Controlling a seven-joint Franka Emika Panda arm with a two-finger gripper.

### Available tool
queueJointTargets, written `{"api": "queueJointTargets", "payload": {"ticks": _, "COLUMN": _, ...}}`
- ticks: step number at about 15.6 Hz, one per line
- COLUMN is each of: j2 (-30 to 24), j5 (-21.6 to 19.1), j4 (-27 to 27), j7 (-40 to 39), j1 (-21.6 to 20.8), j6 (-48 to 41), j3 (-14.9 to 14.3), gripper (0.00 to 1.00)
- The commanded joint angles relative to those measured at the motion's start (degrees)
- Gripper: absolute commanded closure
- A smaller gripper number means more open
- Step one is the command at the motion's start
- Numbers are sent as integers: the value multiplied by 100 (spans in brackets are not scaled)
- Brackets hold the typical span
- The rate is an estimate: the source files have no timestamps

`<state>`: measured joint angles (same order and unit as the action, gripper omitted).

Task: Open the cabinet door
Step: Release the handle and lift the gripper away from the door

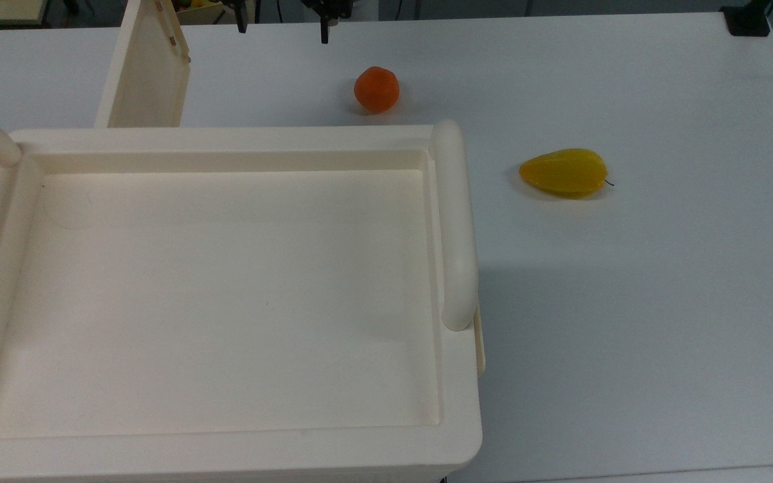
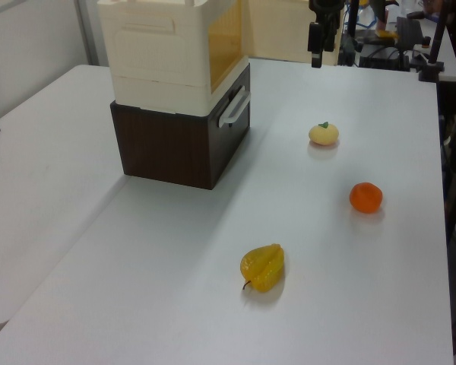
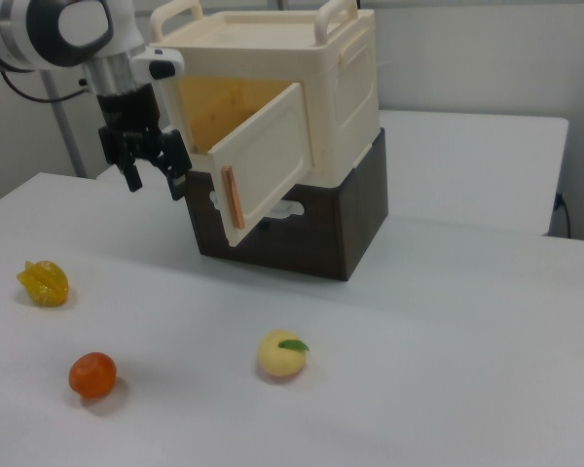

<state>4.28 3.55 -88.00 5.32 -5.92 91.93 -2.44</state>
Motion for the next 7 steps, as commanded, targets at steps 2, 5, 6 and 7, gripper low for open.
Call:
{"api": "queueJointTargets", "payload": {"ticks": 2, "j2": -613, "j5": -74, "j4": -902, "j7": -110, "j1": -40, "j6": 185, "j3": -46, "gripper": 0}}
{"api": "queueJointTargets", "payload": {"ticks": 5, "j2": -552, "j5": -74, "j4": -876, "j7": -101, "j1": -32, "j6": 194, "j3": -46, "gripper": 0}}
{"api": "queueJointTargets", "payload": {"ticks": 6, "j2": -551, "j5": -74, "j4": -868, "j7": -101, "j1": -14, "j6": 185, "j3": -46, "gripper": 0}}
{"api": "queueJointTargets", "payload": {"ticks": 7, "j2": -551, "j5": -74, "j4": -868, "j7": -101, "j1": 12, "j6": 168, "j3": -46, "gripper": 0}}
